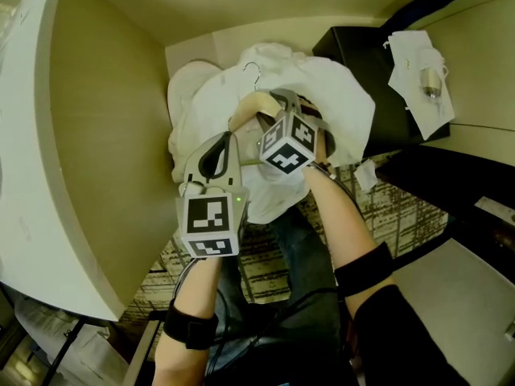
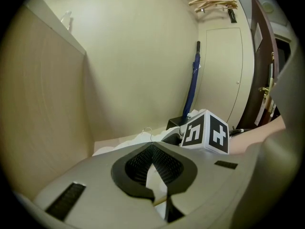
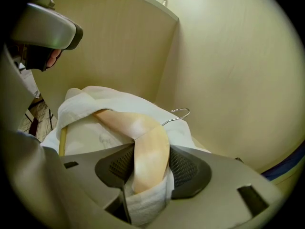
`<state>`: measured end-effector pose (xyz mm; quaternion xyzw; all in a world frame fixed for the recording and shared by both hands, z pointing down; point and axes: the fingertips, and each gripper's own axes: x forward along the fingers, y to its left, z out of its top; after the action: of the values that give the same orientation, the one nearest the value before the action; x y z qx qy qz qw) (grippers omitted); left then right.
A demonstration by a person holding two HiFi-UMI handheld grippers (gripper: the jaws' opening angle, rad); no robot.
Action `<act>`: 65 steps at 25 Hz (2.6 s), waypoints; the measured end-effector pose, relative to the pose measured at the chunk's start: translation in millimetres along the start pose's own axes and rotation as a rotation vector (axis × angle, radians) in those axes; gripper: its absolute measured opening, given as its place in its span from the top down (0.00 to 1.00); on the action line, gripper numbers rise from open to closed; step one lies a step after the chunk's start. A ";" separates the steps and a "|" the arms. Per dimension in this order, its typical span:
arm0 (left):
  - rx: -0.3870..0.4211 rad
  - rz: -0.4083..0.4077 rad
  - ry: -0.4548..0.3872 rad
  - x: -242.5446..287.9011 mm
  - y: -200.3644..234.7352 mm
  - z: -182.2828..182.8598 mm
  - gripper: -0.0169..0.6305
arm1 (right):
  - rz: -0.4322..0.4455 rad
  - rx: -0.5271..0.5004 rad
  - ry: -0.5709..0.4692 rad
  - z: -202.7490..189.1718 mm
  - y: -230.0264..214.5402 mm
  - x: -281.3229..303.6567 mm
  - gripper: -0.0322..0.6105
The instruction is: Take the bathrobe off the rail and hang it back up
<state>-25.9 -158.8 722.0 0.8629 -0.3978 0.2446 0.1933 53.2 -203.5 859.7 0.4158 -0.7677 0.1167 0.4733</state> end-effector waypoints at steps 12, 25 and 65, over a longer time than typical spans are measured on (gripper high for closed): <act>0.042 -0.044 -0.027 -51.6 -15.5 80.1 0.97 | -0.072 0.042 -0.003 29.6 -14.9 -87.2 0.55; 0.181 -0.107 -0.172 -178.7 -39.2 248.0 0.97 | -0.159 0.270 -0.338 166.3 -61.9 -333.4 0.88; 0.258 -0.210 -0.312 -336.3 -23.0 289.3 0.97 | -0.192 0.508 -0.615 212.9 21.9 -504.1 0.92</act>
<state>-119.9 -98.6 292.1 0.9446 -0.2960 0.1356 0.0418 6.6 -45.6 337.4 0.6046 -0.7780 0.1279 0.1127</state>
